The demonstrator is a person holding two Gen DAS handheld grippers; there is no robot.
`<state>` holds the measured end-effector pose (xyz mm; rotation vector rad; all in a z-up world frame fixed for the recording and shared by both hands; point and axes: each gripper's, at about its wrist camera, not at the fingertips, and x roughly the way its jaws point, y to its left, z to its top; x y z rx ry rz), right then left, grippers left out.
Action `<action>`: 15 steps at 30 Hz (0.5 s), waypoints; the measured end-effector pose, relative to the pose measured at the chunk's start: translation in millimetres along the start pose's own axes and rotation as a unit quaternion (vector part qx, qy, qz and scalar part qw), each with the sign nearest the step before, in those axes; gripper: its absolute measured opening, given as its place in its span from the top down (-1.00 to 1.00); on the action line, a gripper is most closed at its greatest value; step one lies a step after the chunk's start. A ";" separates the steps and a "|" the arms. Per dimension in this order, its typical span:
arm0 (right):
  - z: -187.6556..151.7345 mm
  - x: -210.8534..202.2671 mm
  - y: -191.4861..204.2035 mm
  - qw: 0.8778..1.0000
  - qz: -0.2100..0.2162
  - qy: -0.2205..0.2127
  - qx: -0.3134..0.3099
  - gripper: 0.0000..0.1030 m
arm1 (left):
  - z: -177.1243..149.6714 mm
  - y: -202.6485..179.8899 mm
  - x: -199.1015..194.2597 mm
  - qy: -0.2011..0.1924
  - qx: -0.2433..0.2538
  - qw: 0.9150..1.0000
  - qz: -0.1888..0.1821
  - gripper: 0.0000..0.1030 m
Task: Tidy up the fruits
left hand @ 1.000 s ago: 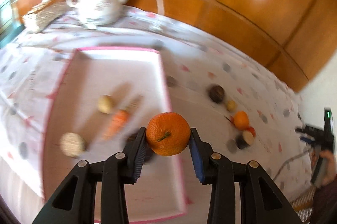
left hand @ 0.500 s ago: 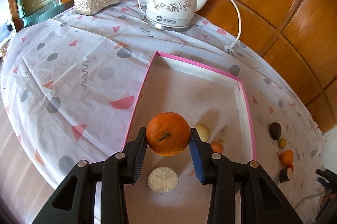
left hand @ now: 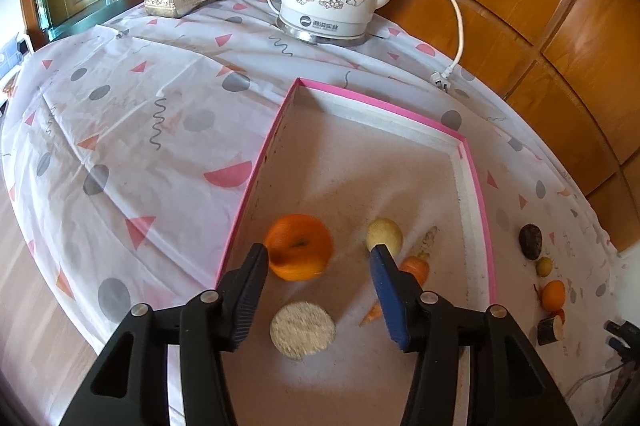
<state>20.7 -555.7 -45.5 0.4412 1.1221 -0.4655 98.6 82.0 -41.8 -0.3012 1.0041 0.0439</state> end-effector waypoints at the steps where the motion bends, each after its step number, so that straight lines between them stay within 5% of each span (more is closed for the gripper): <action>1: 0.2 -0.2 0.2 1.000 0.000 0.000 0.000 -0.11 | -1.6 -1.1 -3.0 -0.002 0.000 1.000 -0.001 -0.04; 15: 1.2 -3.0 1.7 1.000 0.001 -0.003 -0.002 -0.11 | -36.2 -33.8 -38.1 -0.022 0.052 0.998 -0.022 -0.14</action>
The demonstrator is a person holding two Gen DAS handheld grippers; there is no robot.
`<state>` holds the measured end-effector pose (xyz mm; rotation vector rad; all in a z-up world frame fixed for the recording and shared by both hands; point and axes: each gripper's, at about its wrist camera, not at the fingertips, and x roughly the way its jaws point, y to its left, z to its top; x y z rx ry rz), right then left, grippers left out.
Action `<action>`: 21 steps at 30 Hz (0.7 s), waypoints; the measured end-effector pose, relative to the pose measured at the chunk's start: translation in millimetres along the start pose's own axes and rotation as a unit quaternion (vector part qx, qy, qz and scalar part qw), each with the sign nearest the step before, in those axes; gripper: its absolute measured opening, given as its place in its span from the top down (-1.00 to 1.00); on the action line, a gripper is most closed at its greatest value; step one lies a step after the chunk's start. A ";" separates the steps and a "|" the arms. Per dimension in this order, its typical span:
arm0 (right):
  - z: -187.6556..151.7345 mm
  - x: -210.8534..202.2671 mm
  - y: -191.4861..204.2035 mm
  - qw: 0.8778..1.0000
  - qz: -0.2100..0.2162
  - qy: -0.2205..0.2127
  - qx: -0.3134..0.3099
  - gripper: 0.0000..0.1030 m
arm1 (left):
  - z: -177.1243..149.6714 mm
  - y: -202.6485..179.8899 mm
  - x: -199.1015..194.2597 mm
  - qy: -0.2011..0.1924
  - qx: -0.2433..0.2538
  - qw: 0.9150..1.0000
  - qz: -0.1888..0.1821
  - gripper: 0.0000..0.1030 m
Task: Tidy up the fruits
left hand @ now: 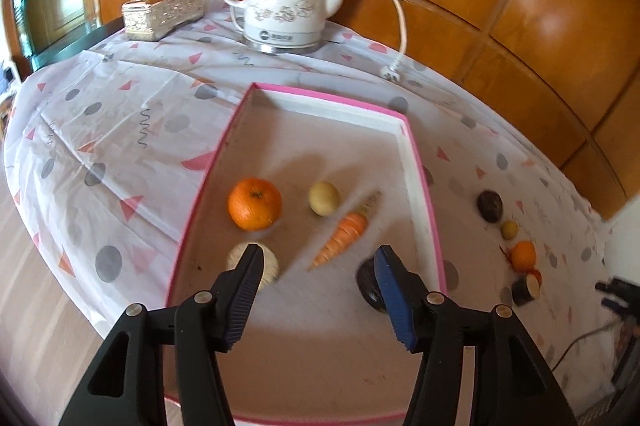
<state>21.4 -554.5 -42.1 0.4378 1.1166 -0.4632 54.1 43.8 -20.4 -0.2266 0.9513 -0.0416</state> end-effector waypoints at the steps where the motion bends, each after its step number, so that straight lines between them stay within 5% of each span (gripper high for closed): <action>1: 0.1 -0.2 0.3 1.000 0.001 -0.001 -0.001 -0.11 | -3.0 -3.0 0.0 0.001 0.006 1.000 0.000 -0.14; 21: -3.9 -1.3 17.5 0.999 0.023 -0.005 -0.041 -0.11 | -17.4 -8.2 -5.4 -0.010 0.013 1.000 0.022 -0.46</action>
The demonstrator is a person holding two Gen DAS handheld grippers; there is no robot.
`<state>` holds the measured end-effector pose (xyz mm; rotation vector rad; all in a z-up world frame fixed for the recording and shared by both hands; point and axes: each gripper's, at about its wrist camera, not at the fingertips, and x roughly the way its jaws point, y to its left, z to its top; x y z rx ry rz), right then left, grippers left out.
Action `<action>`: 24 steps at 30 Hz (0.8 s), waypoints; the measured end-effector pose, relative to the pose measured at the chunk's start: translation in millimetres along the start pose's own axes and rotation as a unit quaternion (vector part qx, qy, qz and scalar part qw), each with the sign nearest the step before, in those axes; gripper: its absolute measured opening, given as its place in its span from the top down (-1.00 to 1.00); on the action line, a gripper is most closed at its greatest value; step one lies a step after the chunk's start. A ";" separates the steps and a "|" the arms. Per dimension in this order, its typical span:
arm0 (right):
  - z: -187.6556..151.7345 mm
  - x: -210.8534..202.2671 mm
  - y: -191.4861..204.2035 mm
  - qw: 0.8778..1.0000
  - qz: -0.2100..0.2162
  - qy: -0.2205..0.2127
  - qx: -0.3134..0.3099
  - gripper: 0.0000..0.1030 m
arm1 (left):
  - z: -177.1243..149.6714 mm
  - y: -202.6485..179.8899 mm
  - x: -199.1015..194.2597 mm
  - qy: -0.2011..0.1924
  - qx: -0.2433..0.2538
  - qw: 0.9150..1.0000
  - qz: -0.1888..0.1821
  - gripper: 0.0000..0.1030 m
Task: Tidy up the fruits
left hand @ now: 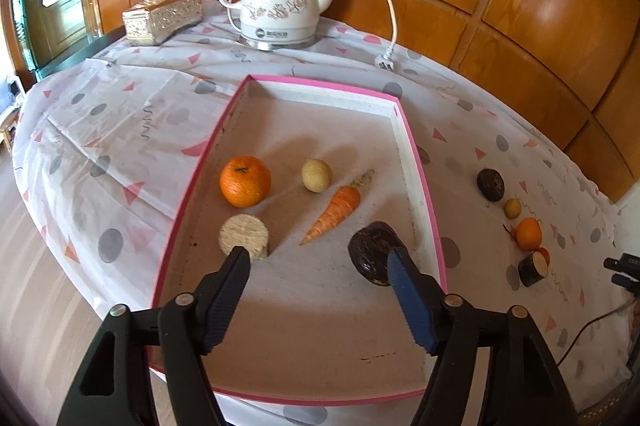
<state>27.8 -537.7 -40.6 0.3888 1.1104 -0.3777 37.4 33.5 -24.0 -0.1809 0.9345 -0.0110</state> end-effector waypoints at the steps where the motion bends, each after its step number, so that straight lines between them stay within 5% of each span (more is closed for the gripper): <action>1: -0.2 0.5 0.4 1.000 -0.001 0.001 -0.002 -0.11 | 0.5 1.0 -1.3 -0.004 -0.001 1.000 0.003 -0.48; 12: -2.5 3.8 7.4 1.000 0.001 0.009 -0.019 -0.11 | -1.3 8.2 -8.8 -0.040 -0.010 0.998 0.038 -0.86; 19: -17.1 4.1 48.2 0.994 0.059 0.028 -0.091 -0.11 | -1.8 10.2 -21.4 -0.087 -0.004 0.993 0.074 -0.99; 24: -34.7 5.8 79.9 0.986 0.081 0.049 -0.136 -0.11 | -1.8 10.5 -19.2 -0.077 0.005 0.995 0.064 -0.99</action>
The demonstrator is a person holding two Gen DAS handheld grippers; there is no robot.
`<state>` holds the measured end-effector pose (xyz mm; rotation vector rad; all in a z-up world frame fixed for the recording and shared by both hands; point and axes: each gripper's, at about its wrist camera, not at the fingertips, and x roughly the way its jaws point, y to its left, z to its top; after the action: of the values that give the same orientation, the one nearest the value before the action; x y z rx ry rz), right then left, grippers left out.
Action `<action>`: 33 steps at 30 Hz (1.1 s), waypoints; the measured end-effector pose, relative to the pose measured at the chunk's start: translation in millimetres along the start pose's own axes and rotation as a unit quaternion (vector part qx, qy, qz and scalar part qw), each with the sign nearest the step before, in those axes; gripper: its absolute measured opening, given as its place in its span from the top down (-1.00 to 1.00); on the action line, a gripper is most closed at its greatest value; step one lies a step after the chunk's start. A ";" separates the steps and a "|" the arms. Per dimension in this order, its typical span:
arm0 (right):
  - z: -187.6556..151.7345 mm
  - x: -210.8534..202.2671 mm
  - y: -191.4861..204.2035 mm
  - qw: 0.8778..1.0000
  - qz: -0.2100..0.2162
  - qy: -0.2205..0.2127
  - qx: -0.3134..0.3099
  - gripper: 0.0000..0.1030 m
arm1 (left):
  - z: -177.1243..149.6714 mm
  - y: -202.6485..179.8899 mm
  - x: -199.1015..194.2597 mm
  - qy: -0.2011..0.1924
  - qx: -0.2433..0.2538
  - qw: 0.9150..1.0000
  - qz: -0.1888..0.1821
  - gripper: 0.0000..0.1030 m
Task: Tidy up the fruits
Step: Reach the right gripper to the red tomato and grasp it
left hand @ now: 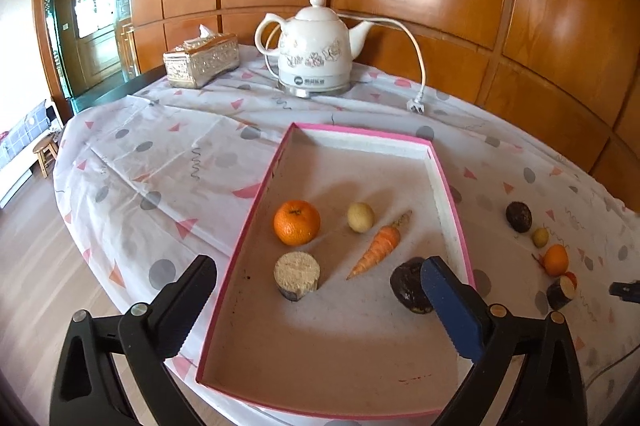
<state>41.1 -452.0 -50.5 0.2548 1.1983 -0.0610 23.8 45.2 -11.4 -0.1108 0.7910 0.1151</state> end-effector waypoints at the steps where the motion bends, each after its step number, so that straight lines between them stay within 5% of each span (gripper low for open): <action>1: -2.1 1.4 6.5 1.000 0.008 0.003 -0.003 -0.11 | -0.3 0.5 0.8 0.002 -0.001 1.000 -0.001 -0.99; 10: 1.0 11.4 48.7 0.985 0.160 0.007 0.066 0.14 | -1.5 6.2 0.4 0.010 -0.018 1.000 -0.019 -0.99; 15: 8.3 27.9 79.5 0.980 0.185 0.023 0.072 0.23 | -1.7 11.6 0.5 0.013 -0.029 0.999 -0.022 -0.99; 19: 9.3 43.4 101.6 0.984 0.164 0.034 0.057 0.23 | -2.7 18.1 1.2 0.017 -0.040 0.999 -0.022 -0.99; 33: 6.4 50.6 91.0 0.974 0.205 0.043 0.091 0.19 | -4.0 45.8 2.4 0.024 -0.089 0.996 0.003 -0.99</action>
<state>81.9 -360.8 -80.3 0.6671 1.2056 0.2032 16.0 90.0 -18.5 -0.2808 0.8279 0.1901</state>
